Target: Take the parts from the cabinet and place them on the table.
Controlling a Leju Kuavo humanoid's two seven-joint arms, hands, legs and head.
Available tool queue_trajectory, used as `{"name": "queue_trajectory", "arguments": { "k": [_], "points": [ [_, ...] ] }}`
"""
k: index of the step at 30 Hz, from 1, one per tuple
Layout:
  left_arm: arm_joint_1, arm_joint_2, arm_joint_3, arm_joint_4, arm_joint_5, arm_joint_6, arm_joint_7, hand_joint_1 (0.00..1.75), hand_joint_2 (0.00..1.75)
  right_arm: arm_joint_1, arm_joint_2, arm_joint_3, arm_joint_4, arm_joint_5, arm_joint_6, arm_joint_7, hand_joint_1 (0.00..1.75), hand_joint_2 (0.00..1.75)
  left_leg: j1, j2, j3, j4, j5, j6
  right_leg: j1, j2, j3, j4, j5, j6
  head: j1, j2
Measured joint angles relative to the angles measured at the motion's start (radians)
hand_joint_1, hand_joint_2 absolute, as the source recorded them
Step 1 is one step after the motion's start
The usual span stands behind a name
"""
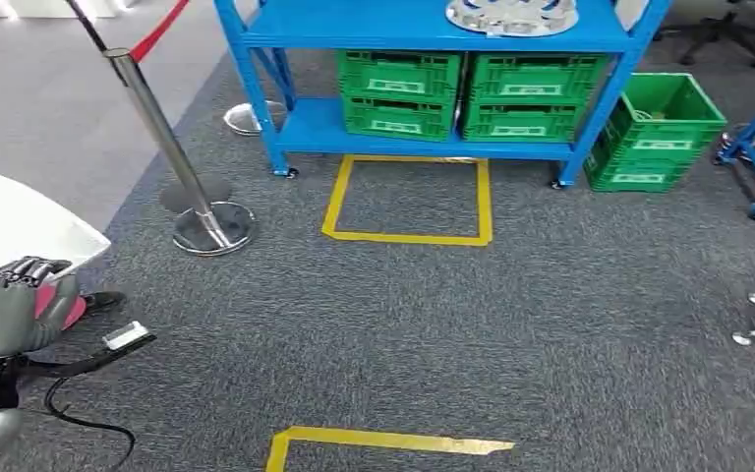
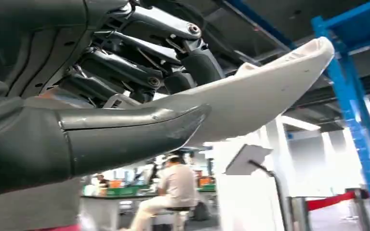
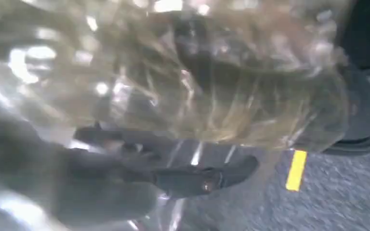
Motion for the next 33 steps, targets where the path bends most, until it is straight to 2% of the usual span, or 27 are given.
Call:
{"name": "queue_trajectory", "arguments": {
  "k": [1, 3, 4, 5, 6, 7, 9, 10, 11, 12, 13, 14, 15, 16, 19, 20, 22, 23, 24, 25, 26, 27, 28, 29, 30, 31, 33],
  "points": [
    [-0.001, 0.000, 0.001, 0.000, 0.000, -0.001, 0.000, 1.75, 1.75, 0.001, -0.003, -0.001, 0.000, 0.001, -0.002, -0.002, 0.00, 0.00, 0.001, -0.003, -0.010, 0.029, -0.009, -0.008, -0.003, -0.011, -0.005, -0.002, 0.006, -0.036, -0.003, 0.000],
    [0.001, 0.006, 0.006, 0.000, -0.001, -0.002, 0.000, 1.75, 1.75, 0.002, -0.003, 0.000, 0.000, 0.004, -0.005, -0.003, 0.00, 0.00, 0.000, -0.018, -0.016, 0.024, 0.000, -0.011, 0.001, -0.031, -0.003, 0.018, 0.001, -0.061, -0.019, 0.000],
    [0.001, 0.005, 0.008, 0.000, -0.001, -0.002, 0.000, 1.75, 1.75, 0.001, -0.003, 0.000, 0.000, 0.005, -0.005, -0.002, 0.00, 0.00, 0.003, -0.029, -0.019, 0.024, 0.006, -0.015, 0.002, -0.042, 0.001, 0.024, 0.003, -0.067, -0.020, 0.000],
    [0.002, 0.005, 0.008, 0.000, -0.001, -0.002, 0.000, 1.75, 1.75, 0.001, -0.003, 0.000, 0.000, 0.005, -0.005, -0.001, 0.00, 0.00, 0.007, -0.028, -0.022, 0.028, 0.003, -0.018, 0.001, -0.056, -0.010, 0.023, 0.008, -0.076, -0.021, 0.000],
    [0.004, 0.006, 0.008, 0.000, -0.001, -0.002, 0.000, 1.75, 1.75, 0.001, -0.003, 0.000, 0.000, 0.007, -0.005, -0.001, 0.00, 0.00, 0.002, 0.014, -0.036, 0.058, -0.027, -0.014, 0.004, -0.065, -0.003, 0.023, 0.011, -0.082, -0.025, 0.000],
    [0.003, 0.006, 0.008, 0.000, -0.001, -0.003, 0.000, 1.75, 1.75, 0.001, -0.003, 0.000, 0.000, 0.007, -0.005, -0.001, 0.00, 0.00, -0.001, 0.043, -0.064, 0.125, -0.074, -0.012, 0.007, -0.075, -0.008, 0.022, 0.013, -0.087, -0.029, 0.000],
    [0.001, 0.005, 0.009, 0.000, -0.001, -0.003, 0.000, 1.75, 1.75, 0.005, -0.003, 0.000, 0.000, 0.007, -0.006, -0.001, 0.00, 0.00, -0.002, 0.061, -0.130, 0.293, -0.157, -0.009, 0.016, -0.101, -0.015, 0.022, 0.016, -0.090, -0.030, 0.000],
    [0.003, 0.005, 0.008, 0.000, -0.001, -0.005, 0.000, 1.75, 1.75, 0.007, -0.003, 0.000, 0.000, 0.006, -0.007, -0.001, 0.00, 0.00, -0.003, 0.062, -0.148, 0.344, -0.174, -0.005, 0.020, -0.113, -0.017, 0.022, 0.016, -0.091, -0.030, 0.000],
    [0.004, 0.003, 0.008, 0.000, -0.001, -0.006, 0.000, 1.75, 1.75, 0.007, -0.003, 0.000, 0.000, 0.006, -0.007, -0.001, 0.00, 0.00, -0.005, 0.063, -0.142, 0.350, -0.168, 0.000, 0.023, -0.126, -0.018, 0.022, 0.016, -0.091, -0.030, 0.000],
    [0.004, 0.003, 0.008, 0.000, -0.001, -0.006, 0.000, 1.75, 1.75, 0.007, -0.003, 0.000, 0.000, 0.005, -0.007, -0.001, 0.00, 0.00, -0.009, 0.064, -0.116, 0.313, -0.144, 0.007, 0.027, -0.139, -0.018, 0.022, 0.015, -0.092, -0.030, 0.000],
    [0.004, 0.004, 0.009, 0.000, -0.001, -0.006, 0.000, 1.75, 1.75, 0.005, -0.003, 0.000, 0.000, 0.003, -0.007, -0.001, 0.00, 0.00, -0.014, 0.070, -0.071, 0.239, -0.108, 0.017, 0.028, -0.150, -0.017, 0.022, 0.014, -0.093, -0.029, 0.000],
    [0.004, 0.004, 0.011, 0.000, -0.001, -0.006, 0.000, 1.75, 1.75, 0.004, -0.003, 0.000, 0.000, 0.003, -0.007, -0.001, 0.00, 0.00, -0.023, 0.092, -0.016, 0.147, -0.072, 0.029, 0.029, -0.161, -0.014, 0.022, 0.013, -0.092, -0.030, 0.000],
    [0.003, 0.006, 0.013, 0.000, -0.001, -0.006, 0.000, 1.75, 1.75, 0.003, -0.003, 0.000, 0.000, 0.003, -0.007, -0.001, 0.00, 0.00, -0.035, 0.141, 0.018, 0.081, -0.071, 0.038, 0.030, -0.171, -0.011, 0.021, 0.011, -0.090, -0.030, 0.000],
    [0.000, 0.006, 0.013, 0.000, -0.001, -0.006, 0.000, 1.75, 1.75, 0.003, -0.003, 0.000, -0.001, 0.002, -0.007, -0.001, 0.00, 0.00, -0.046, 0.154, 0.025, 0.064, -0.081, 0.038, 0.039, -0.181, -0.013, 0.023, 0.007, -0.083, -0.030, 0.000],
    [0.007, 0.006, 0.014, 0.000, -0.001, -0.005, 0.000, 1.75, 1.75, 0.001, -0.003, 0.000, -0.001, 0.000, -0.007, -0.001, 0.00, 0.00, -0.048, 0.115, 0.017, 0.063, -0.078, 0.037, 0.037, -0.217, 0.000, 0.008, 0.009, -0.069, -0.029, 0.000],
    [0.008, 0.007, 0.015, 0.000, -0.001, -0.005, 0.000, 1.75, 1.75, 0.001, -0.003, 0.000, -0.002, 0.000, -0.007, -0.001, 0.00, 0.00, -0.043, 0.102, 0.023, 0.052, -0.071, 0.045, 0.037, -0.224, 0.004, 0.008, 0.004, -0.061, -0.030, 0.000],
    [0.007, 0.006, 0.015, -0.001, -0.001, -0.005, 0.000, 1.75, 1.75, -0.001, -0.003, 0.000, -0.002, 0.000, -0.007, -0.002, 0.00, 0.00, -0.038, 0.082, 0.023, 0.047, -0.066, 0.054, 0.030, -0.112, -0.028, 0.073, -0.046, -0.058, -0.023, 0.000],
    [0.006, 0.005, 0.015, -0.001, -0.001, -0.005, 0.000, 1.75, 1.75, 0.000, -0.003, 0.000, -0.002, 0.001, -0.007, -0.004, 0.00, 0.00, -0.039, 0.071, 0.021, 0.047, -0.066, 0.056, 0.031, -0.089, -0.064, 0.149, -0.083, -0.057, -0.020, 0.000],
    [0.009, 0.002, 0.014, -0.001, -0.001, -0.006, 0.000, 1.75, 1.75, 0.001, -0.003, 0.000, -0.002, 0.000, -0.009, -0.004, 0.00, 0.00, -0.042, 0.059, 0.020, 0.047, -0.066, 0.059, 0.033, -0.078, -0.107, 0.232, -0.115, -0.059, -0.019, 0.000],
    [0.011, 0.001, 0.013, -0.001, -0.001, -0.006, 0.000, 1.75, 1.75, 0.004, -0.003, 0.000, -0.002, 0.000, -0.009, -0.004, 0.00, 0.00, -0.046, 0.045, 0.019, 0.047, -0.065, 0.061, 0.036, -0.077, -0.143, 0.295, -0.133, -0.060, -0.019, 0.000],
    [0.014, -0.001, 0.013, -0.001, -0.001, -0.007, 0.000, 1.75, 1.75, 0.005, -0.003, 0.000, -0.002, 0.000, -0.009, -0.004, 0.00, 0.00, -0.050, 0.031, 0.019, 0.047, -0.065, 0.063, 0.039, -0.077, -0.157, 0.311, -0.123, -0.063, -0.019, 0.000],
    [0.015, -0.001, 0.013, -0.001, -0.001, -0.007, 0.000, 1.75, 1.75, 0.007, -0.003, 0.001, -0.002, -0.001, -0.009, -0.003, 0.00, 0.00, -0.054, 0.015, 0.020, 0.047, -0.064, 0.064, 0.042, -0.076, -0.148, 0.278, -0.087, -0.070, -0.018, 0.000],
    [0.016, -0.001, 0.013, -0.001, -0.001, -0.009, 0.001, 1.75, 1.75, 0.008, -0.003, 0.002, -0.002, -0.002, -0.009, -0.003, 0.00, 0.00, -0.057, 0.001, 0.021, 0.047, -0.064, 0.064, 0.045, -0.070, -0.120, 0.209, -0.040, -0.077, -0.019, 0.000],
    [0.015, -0.001, 0.013, -0.001, -0.001, -0.011, 0.002, 1.75, 1.75, 0.007, -0.003, 0.002, -0.002, -0.002, -0.009, -0.003, 0.00, 0.00, -0.060, -0.012, 0.023, 0.047, -0.064, 0.064, 0.048, -0.053, -0.080, 0.121, 0.010, -0.088, -0.019, 0.000],
    [0.016, -0.001, 0.014, -0.001, -0.001, -0.013, 0.002, 1.75, 1.75, 0.007, -0.003, 0.002, -0.002, -0.002, -0.009, -0.003, 0.00, 0.00, -0.059, -0.024, 0.024, 0.047, -0.064, 0.064, 0.050, -0.015, -0.046, 0.038, 0.041, -0.100, -0.018, 0.000],
    [0.014, -0.002, 0.013, -0.001, -0.001, -0.013, 0.003, 1.75, 1.75, 0.007, -0.005, 0.002, -0.002, -0.002, -0.009, -0.003, 0.00, 0.00, -0.065, -0.035, 0.020, 0.050, -0.062, 0.061, 0.044, 0.016, -0.036, 0.021, 0.027, -0.106, -0.023, 0.000],
    [0.016, -0.001, 0.013, -0.001, -0.002, -0.018, 0.005, 1.75, 1.75, 0.004, -0.005, 0.002, -0.002, -0.002, -0.007, -0.007, 0.00, 0.00, -0.053, -0.060, 0.009, 0.052, -0.056, 0.050, 0.050, -0.002, -0.021, 0.010, 0.029, -0.104, -0.021, 0.000]
  ]
}}
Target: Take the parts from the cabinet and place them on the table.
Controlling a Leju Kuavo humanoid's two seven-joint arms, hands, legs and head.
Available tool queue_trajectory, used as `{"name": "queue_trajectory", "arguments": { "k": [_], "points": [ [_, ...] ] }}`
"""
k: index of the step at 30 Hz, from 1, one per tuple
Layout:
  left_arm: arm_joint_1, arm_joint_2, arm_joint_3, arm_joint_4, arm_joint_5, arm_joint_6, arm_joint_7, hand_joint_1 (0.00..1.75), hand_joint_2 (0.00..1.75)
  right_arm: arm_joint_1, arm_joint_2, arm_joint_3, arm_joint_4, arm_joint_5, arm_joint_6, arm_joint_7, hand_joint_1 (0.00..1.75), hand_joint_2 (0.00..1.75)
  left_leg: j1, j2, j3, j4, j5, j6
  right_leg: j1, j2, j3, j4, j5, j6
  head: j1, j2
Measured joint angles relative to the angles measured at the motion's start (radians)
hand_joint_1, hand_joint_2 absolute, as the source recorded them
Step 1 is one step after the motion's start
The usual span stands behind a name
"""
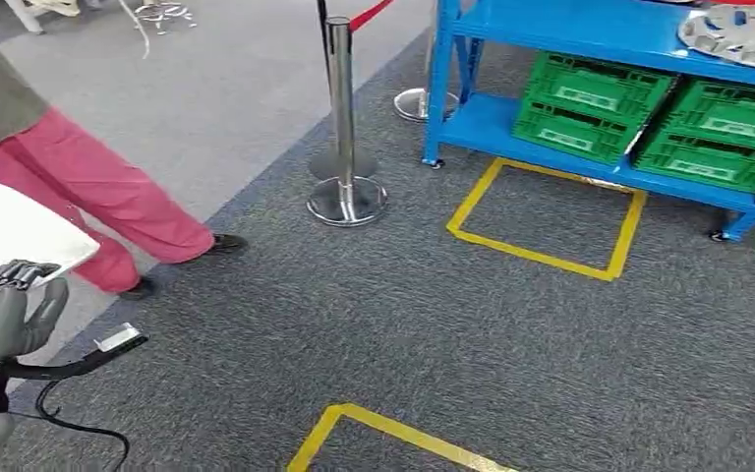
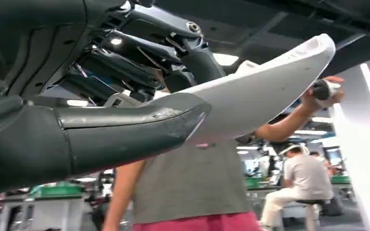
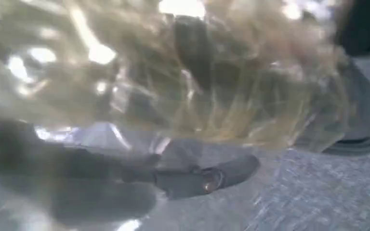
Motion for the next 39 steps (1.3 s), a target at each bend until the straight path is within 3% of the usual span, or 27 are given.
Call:
{"name": "queue_trajectory", "arguments": {
  "k": [2, 4, 5, 7, 8, 9, 11, 12, 13, 14, 17, 18, 19, 20, 22, 23, 25, 27, 28, 29, 32, 33, 34, 35, 36, 38, 39],
  "points": [
    [0.008, 0.004, 0.002, -0.001, 0.000, -0.005, 0.004, 1.75, 1.75, -0.001, 0.001, 0.001, 0.000, 0.003, 0.005, 0.001, 0.00, 0.00, -0.005, -0.025, -0.004, 0.000, 0.004, -0.011, -0.006, -0.024, 0.004, -0.009, 0.005, -0.007, 0.000, 0.000],
    [0.011, 0.012, 0.005, -0.003, 0.000, -0.005, 0.005, 1.75, 1.75, -0.002, 0.002, 0.001, 0.000, 0.005, 0.008, 0.006, 0.00, 0.00, -0.006, 0.079, -0.026, 0.051, -0.039, -0.025, -0.010, -0.054, 0.014, -0.023, 0.009, -0.015, -0.009, 0.000],
    [0.007, 0.011, 0.005, -0.003, 0.000, -0.005, 0.006, 1.75, 1.75, 0.001, 0.002, 0.002, 0.000, 0.006, 0.008, 0.006, 0.00, 0.00, 0.001, 0.106, -0.060, 0.121, -0.079, -0.036, -0.010, -0.069, 0.016, -0.023, 0.008, -0.016, -0.010, 0.000],
    [0.011, 0.010, 0.003, -0.003, -0.001, -0.006, 0.006, 1.75, 1.75, 0.002, 0.003, 0.002, 0.000, 0.006, 0.009, 0.006, 0.00, 0.00, 0.015, 0.120, -0.135, 0.271, -0.137, -0.050, -0.011, -0.099, 0.017, -0.022, 0.004, -0.016, -0.011, 0.000],
    [0.014, 0.010, 0.002, -0.003, 0.000, -0.006, 0.006, 1.75, 1.75, 0.002, 0.003, 0.002, 0.000, 0.006, 0.009, 0.006, 0.00, 0.00, 0.021, 0.121, -0.150, 0.300, -0.137, -0.055, -0.012, -0.113, 0.018, -0.022, 0.002, -0.014, -0.011, 0.000],
    [0.016, 0.010, 0.002, -0.003, 0.000, -0.006, 0.006, 1.75, 1.75, 0.003, 0.003, 0.002, 0.000, 0.007, 0.009, 0.006, 0.00, 0.00, 0.026, 0.123, -0.143, 0.284, -0.115, -0.060, -0.013, -0.127, 0.020, -0.022, -0.001, -0.010, -0.011, 0.000],
    [0.016, 0.011, 0.003, -0.003, -0.001, -0.006, 0.006, 1.75, 1.75, 0.002, 0.003, 0.002, 0.000, 0.009, 0.009, 0.006, 0.00, 0.00, 0.033, 0.140, -0.064, 0.137, -0.026, -0.068, -0.018, -0.155, 0.032, -0.022, -0.010, -0.001, -0.011, 0.000],
    [0.015, 0.012, 0.003, -0.004, -0.001, -0.006, 0.006, 1.75, 1.75, 0.001, 0.003, 0.002, 0.000, 0.009, 0.009, 0.006, 0.00, 0.00, 0.034, 0.173, -0.011, 0.043, 0.015, -0.070, -0.019, -0.169, 0.041, -0.022, -0.016, 0.006, -0.011, 0.000],
    [0.014, 0.010, 0.003, -0.004, -0.001, -0.006, 0.006, 1.75, 1.75, 0.001, 0.002, 0.002, 0.000, 0.010, 0.009, 0.006, 0.00, 0.00, 0.019, 0.221, 0.005, 0.016, -0.006, -0.072, -0.010, -0.178, 0.044, -0.021, -0.023, 0.016, -0.013, 0.000],
    [0.010, 0.013, 0.003, -0.006, -0.001, -0.006, 0.006, 1.75, 1.75, 0.001, 0.002, 0.002, 0.000, 0.010, 0.009, 0.006, 0.00, 0.00, 0.016, 0.215, 0.004, 0.003, -0.007, -0.048, -0.009, -0.190, 0.044, -0.019, -0.028, 0.024, -0.018, 0.000],
    [0.017, 0.011, 0.003, -0.006, 0.000, -0.006, 0.007, 1.75, 1.75, -0.002, 0.002, 0.003, 0.000, 0.010, 0.009, 0.006, 0.00, 0.00, 0.014, 0.175, 0.001, 0.005, -0.012, -0.022, -0.008, -0.230, 0.066, -0.032, -0.035, 0.037, -0.012, 0.000],
    [0.019, 0.013, 0.005, -0.006, -0.001, -0.005, 0.007, 1.75, 1.75, -0.003, 0.003, 0.003, -0.001, 0.011, 0.013, 0.011, 0.00, 0.00, 0.019, 0.163, 0.005, -0.001, -0.009, -0.012, -0.014, -0.210, 0.059, -0.026, -0.047, 0.047, -0.010, 0.000],
    [0.019, 0.013, 0.008, -0.008, -0.001, -0.005, 0.007, 1.75, 1.75, -0.004, 0.003, 0.003, 0.000, 0.015, 0.017, 0.015, 0.00, 0.00, 0.019, 0.154, 0.006, -0.001, -0.009, -0.005, -0.016, -0.140, 0.049, 0.007, -0.073, 0.047, -0.008, 0.000],
    [0.018, 0.013, 0.010, -0.008, -0.002, -0.004, 0.007, 1.75, 1.75, -0.004, 0.003, 0.002, 0.000, 0.018, 0.022, 0.014, 0.00, 0.00, 0.018, 0.143, 0.005, -0.001, -0.009, 0.001, -0.016, -0.101, 0.016, 0.075, -0.108, 0.044, -0.006, 0.000],
    [0.027, 0.013, 0.011, -0.008, -0.002, -0.003, 0.007, 1.75, 1.75, -0.001, 0.003, 0.004, 0.000, 0.028, 0.030, 0.013, 0.00, 0.00, 0.013, 0.118, 0.005, 0.000, -0.012, 0.007, -0.011, -0.076, -0.080, 0.252, -0.174, 0.037, -0.004, 0.000],
    [0.035, 0.013, 0.013, -0.008, -0.002, -0.002, 0.007, 1.75, 1.75, -0.001, 0.004, 0.004, 0.000, 0.033, 0.034, 0.013, 0.00, 0.00, 0.009, 0.103, 0.006, 0.000, -0.013, 0.009, -0.010, -0.075, -0.115, 0.301, -0.177, 0.034, -0.003, 0.000],
    [0.048, 0.013, 0.025, -0.008, 0.000, 0.000, 0.007, 1.75, 1.75, 0.000, 0.006, 0.006, 0.003, 0.040, 0.045, 0.016, 0.00, 0.00, 0.004, 0.073, 0.011, 0.000, -0.015, 0.011, -0.008, -0.073, -0.114, 0.248, -0.108, 0.024, -0.003, 0.000],
    [0.057, 0.013, 0.038, -0.008, 0.003, 0.001, 0.007, 1.75, 1.75, -0.003, 0.010, 0.006, 0.007, 0.052, 0.057, 0.016, 0.00, 0.00, 0.001, 0.045, 0.020, 0.000, -0.018, 0.010, -0.008, -0.042, -0.048, 0.077, 0.002, 0.010, -0.003, 0.000],
    [0.061, 0.013, 0.044, -0.008, 0.005, 0.002, 0.007, 1.75, 1.75, -0.004, 0.010, 0.006, 0.011, 0.056, 0.061, 0.016, 0.00, 0.00, 0.005, 0.032, 0.021, 0.000, -0.019, 0.008, -0.012, 0.012, -0.025, 0.029, 0.008, 0.004, -0.004, 0.000],
    [0.062, 0.016, 0.050, -0.009, 0.006, 0.003, 0.007, 1.75, 1.75, -0.005, 0.013, 0.006, 0.015, 0.059, 0.063, 0.013, 0.00, 0.00, 0.001, 0.016, 0.014, 0.006, -0.021, 0.003, -0.015, 0.024, -0.019, 0.005, 0.007, 0.007, -0.006, 0.000],
    [0.086, 0.018, 0.065, -0.011, 0.006, 0.004, 0.007, 1.75, 1.75, -0.010, 0.018, 0.006, 0.023, 0.070, 0.069, 0.006, 0.00, 0.00, 0.015, -0.018, 0.003, -0.001, -0.010, -0.019, -0.004, -0.008, -0.005, 0.000, 0.004, 0.005, -0.005, 0.000],
    [0.092, 0.022, 0.071, -0.012, 0.006, 0.005, 0.007, 1.75, 1.75, -0.011, 0.026, 0.006, 0.026, 0.070, 0.071, 0.006, 0.00, 0.00, 0.013, -0.019, 0.003, 0.003, -0.013, -0.023, -0.012, -0.024, 0.000, -0.012, 0.009, -0.003, -0.005, 0.000],
    [0.098, 0.022, 0.076, -0.013, 0.005, 0.005, 0.007, 1.75, 1.75, -0.012, 0.026, 0.006, 0.029, 0.070, 0.073, 0.008, 0.00, 0.00, 0.008, 0.042, -0.002, 0.019, -0.026, -0.028, -0.012, -0.038, 0.008, -0.019, 0.011, -0.007, -0.009, 0.000],
    [0.094, 0.024, 0.081, -0.013, 0.002, 0.005, 0.007, 1.75, 1.75, -0.011, 0.026, 0.006, 0.031, 0.070, 0.074, 0.007, 0.00, 0.00, 0.007, 0.085, -0.021, 0.061, -0.055, -0.034, -0.011, -0.051, 0.012, -0.022, 0.009, -0.011, -0.013, 0.000],
    [0.091, 0.024, 0.082, -0.013, 0.002, 0.007, 0.007, 1.75, 1.75, -0.010, 0.027, 0.006, 0.032, 0.070, 0.076, 0.007, 0.00, 0.00, 0.010, 0.107, -0.055, 0.131, -0.092, -0.040, -0.010, -0.066, 0.014, -0.021, 0.008, -0.012, -0.013, 0.000],
    [0.097, 0.023, 0.082, -0.013, 0.002, 0.007, 0.007, 1.75, 1.75, -0.010, 0.028, 0.006, 0.036, 0.070, 0.076, 0.007, 0.00, 0.00, 0.017, 0.119, -0.129, 0.276, -0.145, -0.049, -0.009, -0.098, 0.017, -0.021, 0.002, -0.015, -0.014, 0.000],
    [0.100, 0.022, 0.082, -0.013, 0.002, 0.007, 0.007, 1.75, 1.75, -0.009, 0.030, 0.006, 0.037, 0.070, 0.076, 0.007, 0.00, 0.00, 0.020, 0.119, -0.139, 0.290, -0.139, -0.051, -0.009, -0.111, 0.019, -0.021, 0.000, -0.013, -0.014, 0.000]
  ]
}}
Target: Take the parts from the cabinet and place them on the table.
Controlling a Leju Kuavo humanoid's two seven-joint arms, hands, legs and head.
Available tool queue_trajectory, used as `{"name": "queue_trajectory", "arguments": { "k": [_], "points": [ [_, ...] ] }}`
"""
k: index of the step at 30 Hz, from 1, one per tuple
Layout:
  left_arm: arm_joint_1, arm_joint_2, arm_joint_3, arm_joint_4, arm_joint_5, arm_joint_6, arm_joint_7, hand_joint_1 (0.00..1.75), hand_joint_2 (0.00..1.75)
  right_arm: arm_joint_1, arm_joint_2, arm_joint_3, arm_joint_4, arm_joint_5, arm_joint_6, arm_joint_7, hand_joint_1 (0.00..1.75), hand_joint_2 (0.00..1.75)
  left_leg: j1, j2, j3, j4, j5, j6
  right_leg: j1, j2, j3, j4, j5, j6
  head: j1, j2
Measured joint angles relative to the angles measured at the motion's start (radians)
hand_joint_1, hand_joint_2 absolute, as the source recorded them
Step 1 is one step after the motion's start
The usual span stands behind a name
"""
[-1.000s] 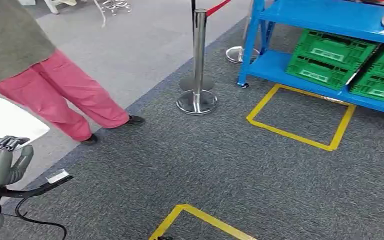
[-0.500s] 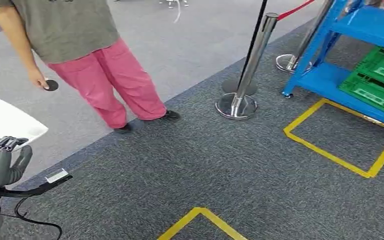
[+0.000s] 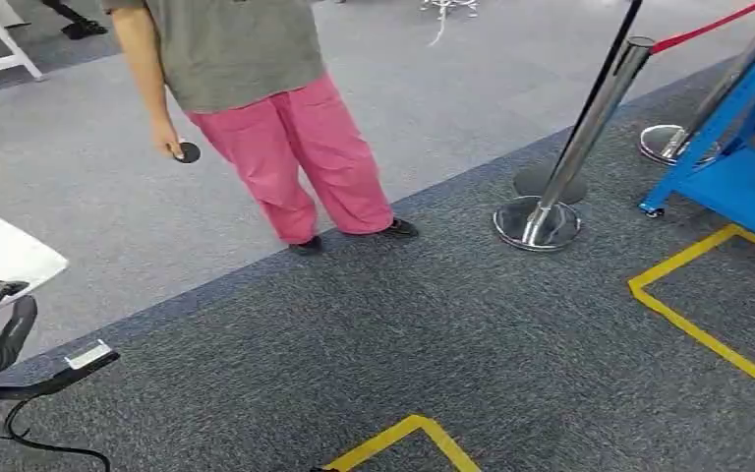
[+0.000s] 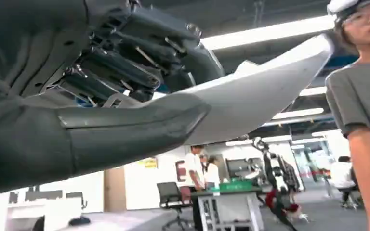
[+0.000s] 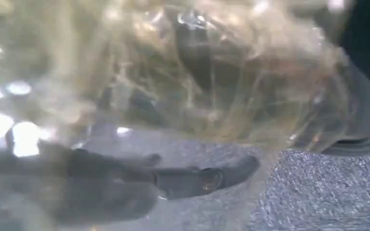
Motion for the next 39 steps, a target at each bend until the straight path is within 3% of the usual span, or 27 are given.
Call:
{"name": "queue_trajectory", "arguments": {
  "k": [1, 3, 4, 5, 6, 9, 10, 11, 12, 14, 15, 16, 18, 19, 20, 24, 25, 26, 27, 29, 30, 31, 33, 34, 35, 36, 39],
  "points": [
    [0.001, -0.001, 0.000, 0.000, 0.000, 0.000, 0.000, 1.75, 1.75, 0.000, 0.001, 0.000, 0.001, 0.000, 0.000, 0.000, 0.00, 0.00, 0.001, 0.001, 0.011, -0.024, 0.028, -0.001, 0.000, -0.014, 0.003, 0.000, -0.003, 0.001, 0.000, 0.000],
    [0.001, 0.000, 0.002, 0.000, 0.000, 0.000, 0.000, 1.75, 1.75, -0.001, 0.003, 0.000, 0.003, 0.000, 0.000, 0.000, 0.00, 0.00, 0.001, 0.020, 0.092, -0.175, 0.116, 0.003, 0.000, -0.041, 0.014, 0.000, -0.011, 0.006, 0.000, 0.000],
    [0.001, 0.000, 0.003, 0.000, 0.000, 0.000, 0.000, 1.75, 1.75, -0.002, 0.003, 0.000, 0.003, 0.000, 0.000, 0.000, 0.00, 0.00, -0.002, 0.062, 0.141, -0.264, 0.144, 0.008, 0.001, -0.054, 0.022, 0.000, -0.017, 0.010, 0.000, 0.000],
    [-0.001, -0.001, 0.004, 0.000, 0.000, 0.000, 0.000, 1.75, 1.75, -0.002, 0.003, 0.000, 0.005, 0.000, -0.001, 0.000, 0.00, 0.00, -0.020, 0.104, 0.150, -0.283, 0.123, 0.015, 0.009, -0.064, 0.020, 0.001, -0.022, 0.017, -0.001, 0.000],
    [-0.002, 0.000, 0.005, 0.000, 0.000, 0.001, 0.000, 1.75, 1.75, -0.003, 0.003, 0.000, 0.005, 0.000, 0.000, 0.000, 0.00, 0.00, -0.016, 0.089, 0.148, -0.287, 0.125, 0.027, 0.011, -0.072, 0.014, 0.001, -0.027, 0.024, 0.000, 0.000],
    [0.003, 0.000, 0.013, 0.000, 0.000, 0.001, 0.000, 1.75, 1.75, -0.011, 0.003, 0.000, 0.006, 0.000, 0.000, 0.000, 0.00, 0.00, -0.018, 0.052, 0.146, -0.293, 0.127, 0.045, 0.012, -0.111, 0.040, -0.007, -0.033, 0.037, 0.002, 0.000],
    [0.005, 0.000, 0.016, -0.002, 0.000, 0.002, 0.000, 1.75, 1.75, -0.014, 0.003, 0.000, 0.007, 0.000, 0.000, 0.003, 0.00, 0.00, -0.012, 0.042, 0.151, -0.301, 0.131, 0.052, 0.007, -0.075, 0.033, 0.003, -0.046, 0.044, 0.003, 0.000],
    [-0.001, 0.001, 0.017, -0.003, -0.001, 0.004, 0.000, 1.75, 1.75, -0.013, 0.003, 0.000, 0.007, 0.000, 0.000, 0.006, 0.00, 0.00, -0.011, 0.031, 0.151, -0.302, 0.133, 0.059, 0.004, -0.008, 0.013, 0.048, -0.073, 0.046, 0.008, 0.000],
    [-0.005, 0.000, 0.017, -0.003, -0.001, 0.004, 0.000, 1.75, 1.75, -0.012, 0.004, -0.001, 0.007, 0.000, 0.000, 0.005, 0.00, 0.00, -0.011, 0.019, 0.150, -0.301, 0.133, 0.063, 0.003, 0.020, -0.025, 0.122, -0.108, 0.046, 0.010, 0.000],
    [-0.005, -0.003, 0.016, -0.003, -0.001, 0.004, 0.000, 1.75, 1.75, -0.009, 0.004, 0.000, 0.007, 0.002, -0.002, 0.005, 0.00, 0.00, -0.013, -0.007, 0.150, -0.301, 0.131, 0.066, 0.005, 0.036, -0.117, 0.285, -0.162, 0.046, 0.012, 0.000],
    [-0.005, -0.005, 0.016, -0.003, -0.001, 0.004, 0.000, 1.75, 1.75, -0.009, 0.004, 0.000, 0.007, 0.003, -0.003, 0.005, 0.00, 0.00, -0.014, -0.020, 0.151, -0.300, 0.131, 0.066, 0.005, 0.036, -0.145, 0.321, -0.160, 0.046, 0.012, 0.000],
    [-0.005, -0.006, 0.016, -0.003, -0.001, 0.004, 0.000, 1.75, 1.75, -0.007, 0.004, 0.000, 0.007, 0.005, -0.004, 0.007, 0.00, 0.00, -0.014, -0.036, 0.153, -0.300, 0.131, 0.066, 0.005, 0.037, -0.150, 0.307, -0.130, 0.044, 0.011, 0.000],
    [-0.005, -0.006, 0.016, -0.003, -0.002, 0.003, 0.003, 1.75, 1.75, -0.008, 0.004, 0.000, 0.007, 0.008, -0.005, 0.007, 0.00, 0.00, -0.014, -0.066, 0.159, -0.300, 0.129, 0.064, 0.005, 0.050, -0.097, 0.153, -0.023, 0.038, 0.012, 0.000],
    [-0.005, -0.006, 0.016, -0.003, -0.003, 0.003, 0.003, 1.75, 1.75, -0.008, 0.004, 0.000, 0.007, 0.010, -0.006, 0.007, 0.00, 0.00, -0.012, -0.078, 0.162, -0.300, 0.128, 0.062, 0.003, 0.076, -0.062, 0.068, 0.022, 0.035, 0.012, 0.000],
    [-0.006, -0.006, 0.016, -0.003, -0.003, 0.003, 0.006, 1.75, 1.75, -0.008, 0.004, 0.000, 0.007, 0.012, -0.008, 0.007, 0.00, 0.00, -0.016, -0.089, 0.159, -0.298, 0.126, 0.057, -0.001, 0.126, -0.044, 0.028, 0.016, 0.033, 0.011, 0.000],
    [0.000, -0.005, 0.016, -0.003, -0.005, -0.003, 0.015, 1.75, 1.75, -0.010, 0.004, 0.000, 0.008, 0.015, -0.018, 0.008, 0.00, 0.00, -0.006, -0.138, 0.145, -0.302, 0.135, 0.030, 0.004, 0.085, -0.025, 0.007, 0.018, 0.020, 0.011, 0.000],
    [0.003, -0.003, 0.017, -0.003, -0.008, -0.006, 0.017, 1.75, 1.75, -0.011, 0.005, 0.000, 0.008, 0.015, -0.019, 0.008, 0.00, 0.00, -0.004, -0.115, 0.145, -0.291, 0.128, 0.029, -0.002, 0.070, -0.020, -0.003, 0.024, 0.011, 0.010, 0.000],
    [0.002, -0.002, 0.018, -0.003, -0.010, -0.009, 0.020, 1.75, 1.75, -0.010, 0.005, 0.000, 0.008, 0.016, -0.021, 0.007, 0.00, 0.00, -0.010, -0.054, 0.133, -0.265, 0.105, 0.024, -0.001, 0.059, -0.016, -0.007, 0.024, 0.006, 0.006, 0.000],
    [-0.001, -0.001, 0.018, -0.003, -0.014, -0.013, 0.023, 1.75, 1.75, -0.009, 0.005, 0.000, 0.007, 0.017, -0.024, 0.007, 0.00, 0.00, -0.009, -0.021, 0.104, -0.205, 0.065, 0.017, 0.002, 0.045, -0.016, -0.007, 0.023, 0.001, 0.005, 0.000],
    [0.001, -0.002, 0.016, -0.003, -0.018, -0.017, 0.026, 1.75, 1.75, -0.007, 0.005, 0.000, 0.007, 0.018, -0.028, 0.008, 0.00, 0.00, -0.001, -0.003, 0.034, -0.056, -0.003, 0.007, 0.005, 0.018, -0.016, -0.007, 0.020, -0.003, 0.005, 0.000],
    [0.004, -0.004, 0.016, -0.003, -0.018, -0.018, 0.027, 1.75, 1.75, -0.005, 0.005, 0.000, 0.007, 0.020, -0.031, 0.008, 0.00, 0.00, 0.002, -0.001, 0.013, -0.014, -0.012, 0.004, 0.006, 0.003, -0.016, -0.007, 0.018, -0.003, 0.005, 0.000],
    [0.005, -0.004, 0.016, -0.003, -0.018, -0.021, 0.030, 1.75, 1.75, -0.004, 0.005, 0.000, 0.007, 0.021, -0.034, 0.008, 0.00, 0.00, 0.004, 0.000, 0.015, -0.017, 0.001, 0.002, 0.007, -0.010, -0.015, -0.007, 0.016, -0.002, 0.005, 0.000],
    [0.005, -0.004, 0.016, -0.003, -0.019, -0.024, 0.033, 1.75, 1.75, -0.004, 0.005, 0.000, 0.007, 0.021, -0.036, 0.008, 0.00, 0.00, 0.005, 0.013, 0.081, -0.142, 0.079, 0.002, 0.007, -0.038, -0.009, -0.007, 0.011, 0.003, 0.005, 0.000],
    [0.005, -0.003, 0.017, -0.003, -0.019, -0.027, 0.034, 1.75, 1.75, -0.005, 0.005, 0.000, 0.007, 0.021, -0.036, 0.008, 0.00, 0.00, 0.005, 0.034, 0.131, -0.227, 0.117, 0.005, 0.007, -0.050, -0.003, -0.007, 0.007, 0.006, 0.005, 0.000],
    [0.005, -0.003, 0.017, -0.005, -0.019, -0.027, 0.034, 1.75, 1.75, -0.005, 0.005, 0.000, 0.007, 0.022, -0.036, 0.008, 0.00, 0.00, -0.001, 0.093, 0.162, -0.287, 0.118, 0.009, 0.010, -0.060, 0.002, -0.007, 0.003, 0.011, 0.005, 0.000],
    [0.002, -0.003, 0.017, -0.006, -0.020, -0.027, 0.035, 1.75, 1.75, -0.005, 0.005, 0.000, 0.007, 0.022, -0.036, 0.007, 0.00, 0.00, -0.012, 0.101, 0.165, -0.298, 0.116, 0.023, 0.018, -0.070, 0.002, -0.002, -0.003, 0.019, 0.005, 0.000],
    [0.005, -0.003, 0.017, -0.008, -0.021, -0.027, 0.036, 1.75, 1.75, -0.009, 0.005, 0.000, 0.006, 0.023, -0.036, 0.008, 0.00, 0.00, -0.017, 0.059, 0.156, -0.298, 0.116, 0.041, 0.015, -0.106, 0.015, -0.012, -0.006, 0.031, 0.005, 0.000]
  ]
}}
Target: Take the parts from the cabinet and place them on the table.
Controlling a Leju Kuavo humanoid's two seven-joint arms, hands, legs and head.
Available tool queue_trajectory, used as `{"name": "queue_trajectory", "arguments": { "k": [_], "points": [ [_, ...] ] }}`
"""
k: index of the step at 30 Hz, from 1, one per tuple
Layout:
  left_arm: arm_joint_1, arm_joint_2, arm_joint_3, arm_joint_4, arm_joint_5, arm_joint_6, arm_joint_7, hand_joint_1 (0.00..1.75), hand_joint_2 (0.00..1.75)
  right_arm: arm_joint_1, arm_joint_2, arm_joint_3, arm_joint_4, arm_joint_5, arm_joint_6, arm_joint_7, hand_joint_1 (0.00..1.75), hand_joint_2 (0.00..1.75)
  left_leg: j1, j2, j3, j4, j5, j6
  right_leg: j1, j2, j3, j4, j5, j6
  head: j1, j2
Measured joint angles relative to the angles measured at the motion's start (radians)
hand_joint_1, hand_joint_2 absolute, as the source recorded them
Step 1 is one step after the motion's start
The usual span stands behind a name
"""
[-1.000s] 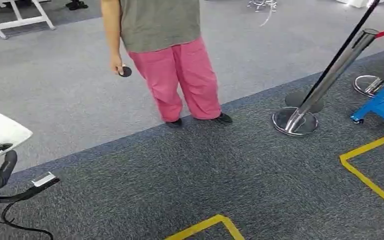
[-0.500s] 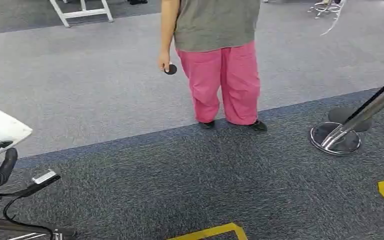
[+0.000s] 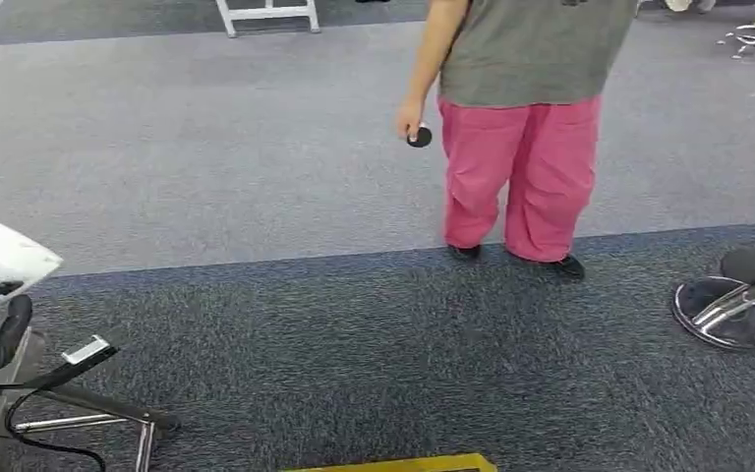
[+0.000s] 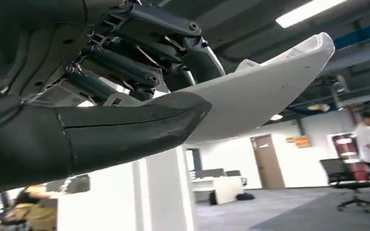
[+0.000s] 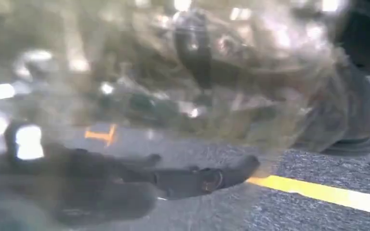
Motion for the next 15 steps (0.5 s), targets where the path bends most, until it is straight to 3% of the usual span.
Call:
{"name": "queue_trajectory", "arguments": {
  "k": [1, 2, 3, 4, 5, 6, 7, 8, 9, 10, 11, 12, 15],
  "points": [
    [0.000, 0.001, 0.001, -0.002, 0.000, 0.000, 0.000, 1.75, 1.75, -0.001, 0.000, 0.000, 0.000, 0.001, 0.000, 0.000, 0.00, 0.00, 0.009, -0.014, 0.010, -0.012, 0.007, 0.011, -0.003, 0.008, -0.003, 0.004, -0.010, 0.011, -0.001, 0.000],
    [0.000, 0.002, 0.002, -0.004, 0.000, 0.000, 0.000, 1.75, 1.75, -0.002, 0.000, 0.000, -0.001, 0.001, 0.000, 0.000, 0.00, 0.00, 0.009, -0.023, 0.012, -0.013, 0.008, 0.016, -0.005, 0.068, -0.010, 0.026, -0.028, 0.013, 0.004, 0.000],
    [-0.006, 0.002, 0.001, -0.005, -0.001, 0.000, 0.000, 1.75, 1.75, -0.002, 0.000, 0.000, -0.001, 0.003, 0.000, -0.001, 0.00, 0.00, 0.010, -0.032, 0.011, -0.013, 0.008, 0.022, -0.009, 0.111, -0.037, 0.084, -0.059, 0.012, 0.007, 0.000],
    [-0.007, 0.000, 0.000, -0.005, -0.002, 0.000, 0.002, 1.75, 1.75, -0.001, 0.000, 0.000, -0.001, 0.006, 0.000, -0.002, 0.00, 0.00, 0.010, -0.045, 0.011, -0.013, 0.007, 0.024, -0.009, 0.132, -0.079, 0.171, -0.099, 0.012, 0.008, 0.000],
    [-0.005, 0.000, -0.001, -0.005, -0.004, 0.000, 0.002, 1.75, 1.75, 0.000, 0.000, 0.000, -0.001, 0.008, 0.000, -0.002, 0.00, 0.00, 0.009, -0.058, 0.011, -0.013, 0.006, 0.025, -0.009, 0.141, -0.126, 0.258, -0.133, 0.013, 0.008, 0.000],
    [-0.002, 0.000, -0.001, -0.005, -0.005, 0.000, 0.002, 1.75, 1.75, 0.001, 0.000, 0.000, -0.001, 0.009, 0.001, -0.002, 0.00, 0.00, 0.008, -0.073, 0.011, -0.012, 0.006, 0.026, -0.009, 0.142, -0.162, 0.319, -0.147, 0.012, 0.009, 0.000],
    [0.000, -0.002, -0.001, -0.005, -0.005, 0.000, 0.003, 1.75, 1.75, 0.003, 0.000, 0.000, -0.001, 0.011, 0.004, 0.001, 0.00, 0.00, 0.007, -0.088, 0.013, -0.012, 0.006, 0.026, -0.009, 0.143, -0.175, 0.328, -0.130, 0.012, 0.008, 0.000],
    [0.002, -0.002, 0.000, -0.005, -0.005, 0.001, 0.003, 1.75, 1.75, 0.004, 0.000, 0.001, -0.001, 0.014, 0.006, 0.001, 0.00, 0.00, 0.007, -0.103, 0.014, -0.012, 0.006, 0.026, -0.009, 0.143, -0.166, 0.291, -0.094, 0.010, 0.009, 0.000],
    [0.005, -0.002, 0.001, -0.005, -0.005, 0.001, 0.006, 1.75, 1.75, 0.003, 0.000, 0.001, -0.001, 0.018, 0.010, 0.001, 0.00, 0.00, 0.008, -0.118, 0.017, -0.012, 0.004, 0.024, -0.009, 0.148, -0.139, 0.222, -0.046, 0.008, 0.008, 0.000],
    [0.009, -0.002, 0.002, -0.005, -0.005, 0.002, 0.006, 1.75, 1.75, 0.001, 0.000, 0.001, -0.001, 0.021, 0.013, 0.001, 0.00, 0.00, 0.009, -0.132, 0.020, -0.011, 0.003, 0.021, -0.011, 0.164, -0.098, 0.127, 0.008, 0.005, 0.009, 0.000],
    [0.011, -0.001, 0.004, -0.005, -0.005, 0.002, 0.006, 1.75, 1.75, 0.000, 0.000, 0.001, -0.001, 0.026, 0.018, 0.001, 0.00, 0.00, 0.010, -0.145, 0.022, -0.010, 0.000, 0.017, -0.015, 0.204, -0.064, 0.045, 0.041, 0.004, 0.009, 0.000],
    [0.011, -0.001, 0.005, -0.005, -0.005, 0.003, 0.006, 1.75, 1.75, 0.000, 0.000, 0.000, -0.001, 0.028, 0.019, 0.001, 0.00, 0.00, 0.005, -0.157, 0.017, -0.003, -0.003, 0.011, -0.021, 0.237, -0.049, 0.019, 0.025, 0.005, 0.008, 0.000],
    [0.025, 0.003, 0.012, -0.006, -0.005, 0.004, 0.006, 1.75, 1.75, -0.007, 0.000, 0.000, 0.000, 0.032, 0.023, 0.000, 0.00, 0.00, 0.017, -0.192, 0.006, -0.008, 0.007, -0.007, -0.011, 0.206, -0.036, 0.016, 0.021, -0.003, 0.007, 0.000]
  ]
}}
